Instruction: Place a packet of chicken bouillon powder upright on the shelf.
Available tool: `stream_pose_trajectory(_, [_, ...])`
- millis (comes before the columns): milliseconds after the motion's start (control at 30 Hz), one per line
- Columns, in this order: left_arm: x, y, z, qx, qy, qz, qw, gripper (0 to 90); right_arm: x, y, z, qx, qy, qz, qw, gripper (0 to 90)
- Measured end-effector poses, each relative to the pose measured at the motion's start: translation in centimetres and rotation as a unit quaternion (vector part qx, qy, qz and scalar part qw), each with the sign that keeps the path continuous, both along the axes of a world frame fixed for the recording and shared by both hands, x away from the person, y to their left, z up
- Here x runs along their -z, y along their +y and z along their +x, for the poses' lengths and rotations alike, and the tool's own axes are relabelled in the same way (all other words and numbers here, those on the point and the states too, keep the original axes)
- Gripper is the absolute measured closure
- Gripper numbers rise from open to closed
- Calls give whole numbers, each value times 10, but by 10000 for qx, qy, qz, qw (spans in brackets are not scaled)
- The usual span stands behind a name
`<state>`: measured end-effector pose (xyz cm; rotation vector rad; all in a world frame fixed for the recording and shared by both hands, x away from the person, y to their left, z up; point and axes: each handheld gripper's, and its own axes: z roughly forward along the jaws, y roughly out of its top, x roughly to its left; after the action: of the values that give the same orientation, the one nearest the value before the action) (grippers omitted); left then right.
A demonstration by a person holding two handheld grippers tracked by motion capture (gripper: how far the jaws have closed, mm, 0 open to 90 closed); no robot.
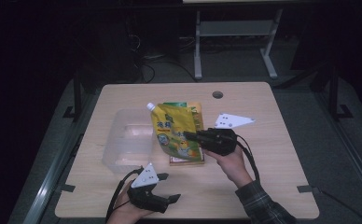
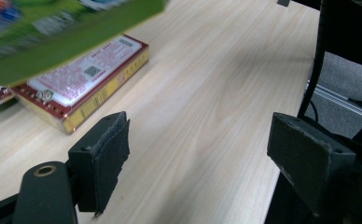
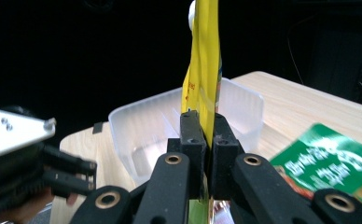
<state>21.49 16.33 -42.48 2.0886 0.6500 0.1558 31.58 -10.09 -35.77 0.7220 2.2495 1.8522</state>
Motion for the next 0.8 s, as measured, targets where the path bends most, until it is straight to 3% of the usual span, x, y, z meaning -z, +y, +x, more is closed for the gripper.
stream_pose_trajectory(400, [3, 16, -11, -132, 37, -15, 9999, 187, -14, 57, 10, -229, -106, 112, 9996, 872])
stream_pose_trajectory(800, [5, 26, -17, -282, 58, 50, 9996, 185, -7, 111, 23, -544, -129, 142, 9983, 872])
